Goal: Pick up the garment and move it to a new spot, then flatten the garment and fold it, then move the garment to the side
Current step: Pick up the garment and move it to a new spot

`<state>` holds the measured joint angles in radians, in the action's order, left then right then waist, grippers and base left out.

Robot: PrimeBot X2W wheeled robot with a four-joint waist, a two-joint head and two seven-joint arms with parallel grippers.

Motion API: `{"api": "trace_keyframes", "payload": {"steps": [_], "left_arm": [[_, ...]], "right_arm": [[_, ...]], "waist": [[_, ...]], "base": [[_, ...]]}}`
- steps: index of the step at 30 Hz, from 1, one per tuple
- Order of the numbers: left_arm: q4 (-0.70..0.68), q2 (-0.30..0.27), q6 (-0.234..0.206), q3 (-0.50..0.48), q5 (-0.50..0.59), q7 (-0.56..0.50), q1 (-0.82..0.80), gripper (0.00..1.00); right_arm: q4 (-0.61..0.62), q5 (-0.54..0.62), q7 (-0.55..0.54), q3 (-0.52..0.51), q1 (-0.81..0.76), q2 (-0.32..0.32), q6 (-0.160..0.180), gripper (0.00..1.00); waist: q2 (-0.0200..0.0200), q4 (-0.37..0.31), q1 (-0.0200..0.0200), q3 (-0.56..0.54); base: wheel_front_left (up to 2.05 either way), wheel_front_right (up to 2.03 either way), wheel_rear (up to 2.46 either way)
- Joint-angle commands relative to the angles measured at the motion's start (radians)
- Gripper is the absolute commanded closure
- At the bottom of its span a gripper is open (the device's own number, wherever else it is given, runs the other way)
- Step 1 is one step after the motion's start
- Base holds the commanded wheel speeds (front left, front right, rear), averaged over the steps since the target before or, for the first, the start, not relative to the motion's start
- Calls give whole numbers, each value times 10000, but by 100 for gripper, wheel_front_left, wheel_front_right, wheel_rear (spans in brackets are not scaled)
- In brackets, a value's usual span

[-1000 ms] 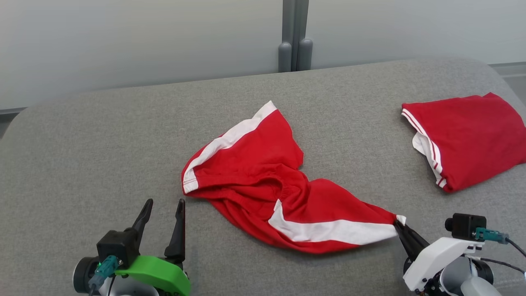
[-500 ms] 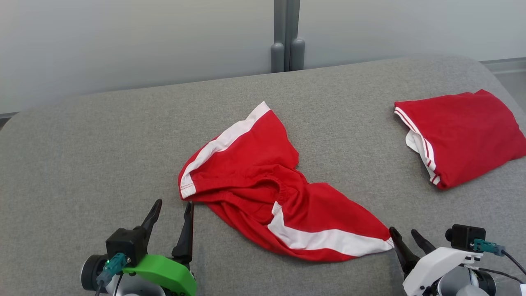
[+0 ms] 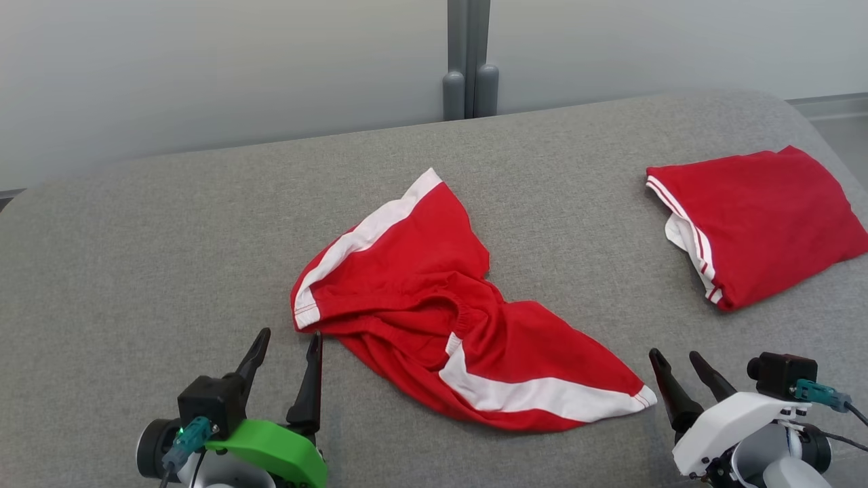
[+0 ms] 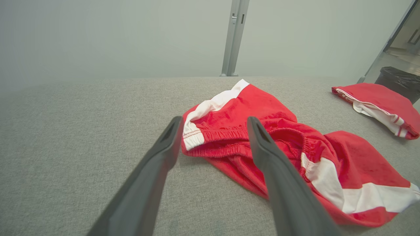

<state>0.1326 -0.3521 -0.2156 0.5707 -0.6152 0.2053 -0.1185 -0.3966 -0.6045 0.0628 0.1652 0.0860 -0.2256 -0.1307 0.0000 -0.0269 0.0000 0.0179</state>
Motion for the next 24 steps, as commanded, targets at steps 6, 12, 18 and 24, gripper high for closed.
{"api": "trace_keyframes", "payload": {"steps": [6, 12, 18, 24], "left_arm": [[25, 32, -10, 11, -28, 84, -168, 0], [-2, 4, -24, 50, -40, 75, -174, 0], [-26, 15, 32, 162, -3, 29, -236, 0], [169, 249, 499, 976, 305, -502, -678, 0]], "right_arm": [[463, 383, -348, -290, -523, 139, 0, 0], [829, 619, -677, -506, -757, 375, 0, 0], [1041, 769, -966, -644, -864, 471, 0, 0], [1046, 899, -1099, -659, -966, 545, 0, 0]], "waist": [[0, 52, 0, -36], [0, 24, 0, -14], [0, 5, 0, 50], [0, 26, 0, 155]], "base": [[0, 0, 0], [0, 0, 0], [0, 0, 0], [0, 0, 0]]}}
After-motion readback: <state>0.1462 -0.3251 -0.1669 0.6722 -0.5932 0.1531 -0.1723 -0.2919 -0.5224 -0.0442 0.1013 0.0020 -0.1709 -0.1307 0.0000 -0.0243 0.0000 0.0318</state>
